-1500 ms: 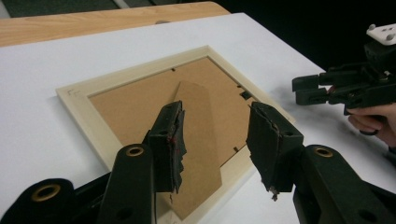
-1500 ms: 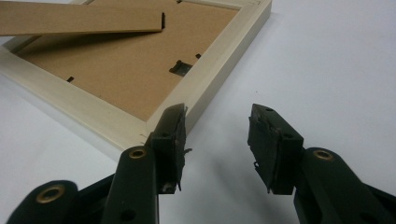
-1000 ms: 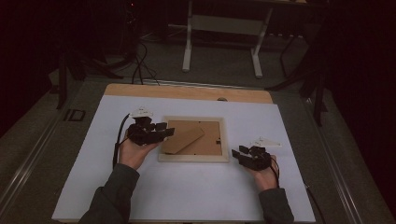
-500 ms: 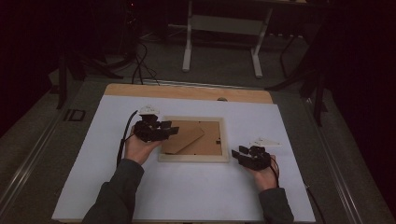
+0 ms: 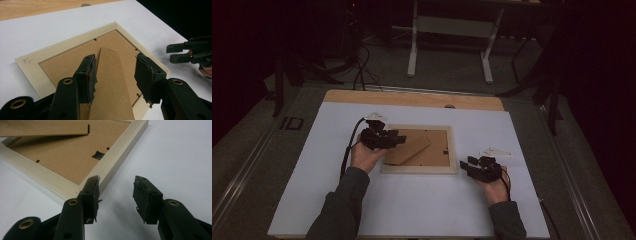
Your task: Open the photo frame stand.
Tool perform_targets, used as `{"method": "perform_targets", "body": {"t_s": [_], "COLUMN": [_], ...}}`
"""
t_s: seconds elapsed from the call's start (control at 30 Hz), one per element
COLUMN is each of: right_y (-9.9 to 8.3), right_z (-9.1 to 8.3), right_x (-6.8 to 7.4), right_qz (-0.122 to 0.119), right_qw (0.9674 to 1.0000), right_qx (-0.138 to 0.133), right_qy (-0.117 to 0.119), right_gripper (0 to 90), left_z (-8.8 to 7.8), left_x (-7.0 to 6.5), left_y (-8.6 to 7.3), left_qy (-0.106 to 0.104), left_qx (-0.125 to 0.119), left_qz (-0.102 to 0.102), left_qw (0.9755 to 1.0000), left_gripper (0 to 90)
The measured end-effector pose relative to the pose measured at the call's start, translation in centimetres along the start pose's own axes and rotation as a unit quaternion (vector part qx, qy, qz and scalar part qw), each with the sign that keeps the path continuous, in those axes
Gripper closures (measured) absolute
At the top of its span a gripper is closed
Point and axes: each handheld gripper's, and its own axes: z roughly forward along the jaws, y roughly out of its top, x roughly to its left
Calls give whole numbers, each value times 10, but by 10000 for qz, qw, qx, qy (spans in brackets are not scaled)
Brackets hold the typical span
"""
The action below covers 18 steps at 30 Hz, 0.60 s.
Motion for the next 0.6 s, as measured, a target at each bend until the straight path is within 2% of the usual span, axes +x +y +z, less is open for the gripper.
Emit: {"method": "perform_targets", "body": {"t_s": [0.2, 0.27, 0.33, 0.6], "right_y": [0, 0, 0, 0], "right_z": [1, 1, 1, 2], "right_x": [1, 0, 0, 1], "right_qz": [-21, -8, -1, -15], "right_qw": [10000, 10000, 10000, 10000], "right_qx": [8, 19, 22, 49], "right_qy": [12, 12, 13, 17], "right_gripper": [552, 552, 552, 549], "left_z": [8, 10, 12, 23], "left_x": [4, 5, 9, 16], "left_y": [0, 0, 0, -3], "left_qy": [-11, -5, -80, -39], "left_qx": [169, 196, 209, 437], "left_qz": [-8, -43, -162, -298], "left_qw": [9999, 9998, 9996, 9986], "left_gripper": [509, 504, 493, 438]}}
